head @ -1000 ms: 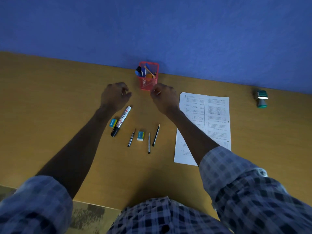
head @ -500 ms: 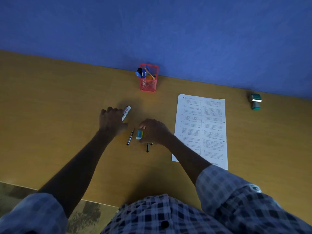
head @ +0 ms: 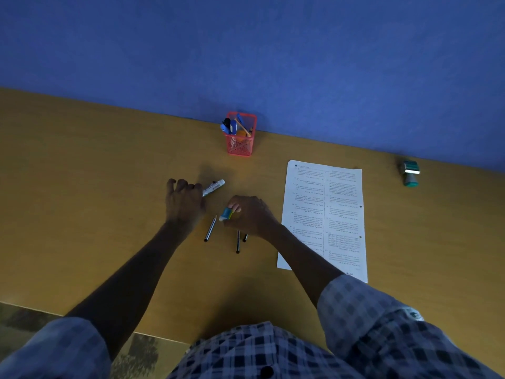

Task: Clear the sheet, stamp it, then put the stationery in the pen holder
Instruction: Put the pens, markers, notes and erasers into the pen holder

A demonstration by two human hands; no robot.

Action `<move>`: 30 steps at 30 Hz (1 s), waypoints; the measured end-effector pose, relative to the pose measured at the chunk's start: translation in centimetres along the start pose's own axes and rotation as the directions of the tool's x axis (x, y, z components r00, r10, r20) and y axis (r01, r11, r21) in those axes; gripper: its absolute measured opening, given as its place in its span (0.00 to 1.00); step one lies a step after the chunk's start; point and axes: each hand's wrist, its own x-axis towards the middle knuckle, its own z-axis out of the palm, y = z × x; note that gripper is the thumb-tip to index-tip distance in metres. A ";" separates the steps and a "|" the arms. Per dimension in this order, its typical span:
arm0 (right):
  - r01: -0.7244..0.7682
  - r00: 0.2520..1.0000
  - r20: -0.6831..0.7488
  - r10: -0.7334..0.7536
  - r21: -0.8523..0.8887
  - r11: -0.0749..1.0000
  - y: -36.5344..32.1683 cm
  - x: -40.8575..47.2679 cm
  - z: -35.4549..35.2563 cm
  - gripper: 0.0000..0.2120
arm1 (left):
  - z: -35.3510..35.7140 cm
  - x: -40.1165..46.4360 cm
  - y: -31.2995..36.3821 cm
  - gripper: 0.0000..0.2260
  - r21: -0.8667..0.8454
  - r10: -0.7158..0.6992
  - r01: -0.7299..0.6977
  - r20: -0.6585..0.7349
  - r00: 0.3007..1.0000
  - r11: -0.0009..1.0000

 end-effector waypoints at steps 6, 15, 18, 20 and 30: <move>-0.058 0.986 -0.107 0.125 0.485 0.872 -0.7 1.2 -2.9 0.14 | -3.2 2.1 0.1 0.07 -0.331 -0.087 0.062 -0.063 0.994 0.941; 0.001 0.938 -0.233 0.256 0.742 0.671 -1.1 4.7 -8.5 0.15 | -12.2 8.0 -0.2 0.09 -0.711 -0.304 0.001 -0.300 0.904 0.704; 0.028 0.892 -0.304 0.334 0.775 0.631 -1.2 6.0 -10.0 0.15 | -14.0 9.8 0.2 0.09 -0.754 -0.315 -0.018 -0.296 0.902 0.656; 0.053 0.846 -0.376 0.378 0.764 0.642 -1.3 6.8 -10.8 0.12 | -14.4 10.8 0.5 0.09 -0.797 -0.319 -0.039 -0.285 0.904 0.603; 0.113 0.767 -0.642 0.012 0.153 0.982 -2.3 11.6 -13.5 0.05 | -12.1 17.3 1.8 0.11 -0.732 -0.161 0.006 -0.142 0.977 0.681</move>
